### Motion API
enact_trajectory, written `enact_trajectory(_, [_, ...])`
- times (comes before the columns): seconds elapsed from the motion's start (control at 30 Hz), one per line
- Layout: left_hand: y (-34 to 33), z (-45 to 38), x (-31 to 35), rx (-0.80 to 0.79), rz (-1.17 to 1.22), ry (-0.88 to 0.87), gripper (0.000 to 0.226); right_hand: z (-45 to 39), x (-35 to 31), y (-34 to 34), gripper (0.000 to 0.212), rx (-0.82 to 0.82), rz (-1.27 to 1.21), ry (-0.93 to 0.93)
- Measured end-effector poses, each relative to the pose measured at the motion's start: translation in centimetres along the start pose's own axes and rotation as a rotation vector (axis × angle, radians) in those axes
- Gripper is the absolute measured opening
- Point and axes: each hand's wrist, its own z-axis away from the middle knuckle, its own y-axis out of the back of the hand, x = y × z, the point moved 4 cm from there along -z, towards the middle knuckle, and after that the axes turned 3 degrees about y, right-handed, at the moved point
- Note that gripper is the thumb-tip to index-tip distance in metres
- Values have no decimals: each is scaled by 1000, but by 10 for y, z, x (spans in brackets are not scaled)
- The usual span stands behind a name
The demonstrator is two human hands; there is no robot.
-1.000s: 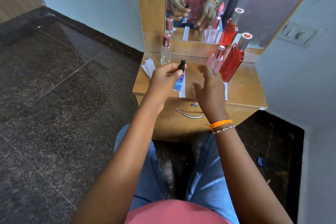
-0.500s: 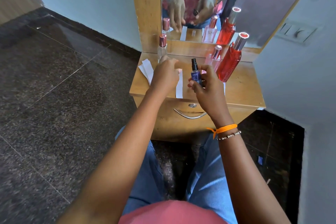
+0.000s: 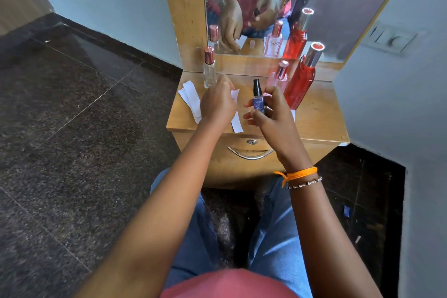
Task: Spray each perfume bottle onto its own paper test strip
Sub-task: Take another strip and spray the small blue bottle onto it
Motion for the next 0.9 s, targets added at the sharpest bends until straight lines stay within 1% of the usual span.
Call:
enact_trajectory(0.1, [13,4,-5,5,103,39,18,2,2,-2,38,-52,-301,-92])
enact_trajectory(0.17, [22,6,-8,-4,130,67,18,3,3,-2,37,-107,-470,-124])
enact_trajectory(0.27, [35,11,-9,-4,191,75,22,4,3,-3,40,-195,-672,-139])
enact_trajectory(0.37, [42,17,-7,10,221,40,12,5,2,-7,45,-281,-856,-138])
enact_trajectory(0.43, [44,21,-6,-11,255,13,10,6,1,-9,46,-331,-957,-138])
enact_trajectory(0.47, [44,23,-5,-31,286,2,12,7,0,-11,46,-351,-1011,-143])
enact_trajectory(0.53, [46,28,-4,-68,344,-5,22,8,-2,-14,44,-380,-1115,-164])
enact_trajectory(0.6, [45,30,-4,-115,407,-8,29,10,-4,-17,41,-400,-1206,-181])
enact_trajectory(0.67, [43,31,-4,-157,462,-17,29,12,-6,-21,38,-416,-1293,-200])
enact_trajectory(0.8, [41,31,-7,-128,502,30,17,14,-6,-25,37,-415,-1327,-234])
enact_trajectory(0.9, [40,31,-11,-100,556,76,20,14,-6,-27,33,-370,-1325,-226])
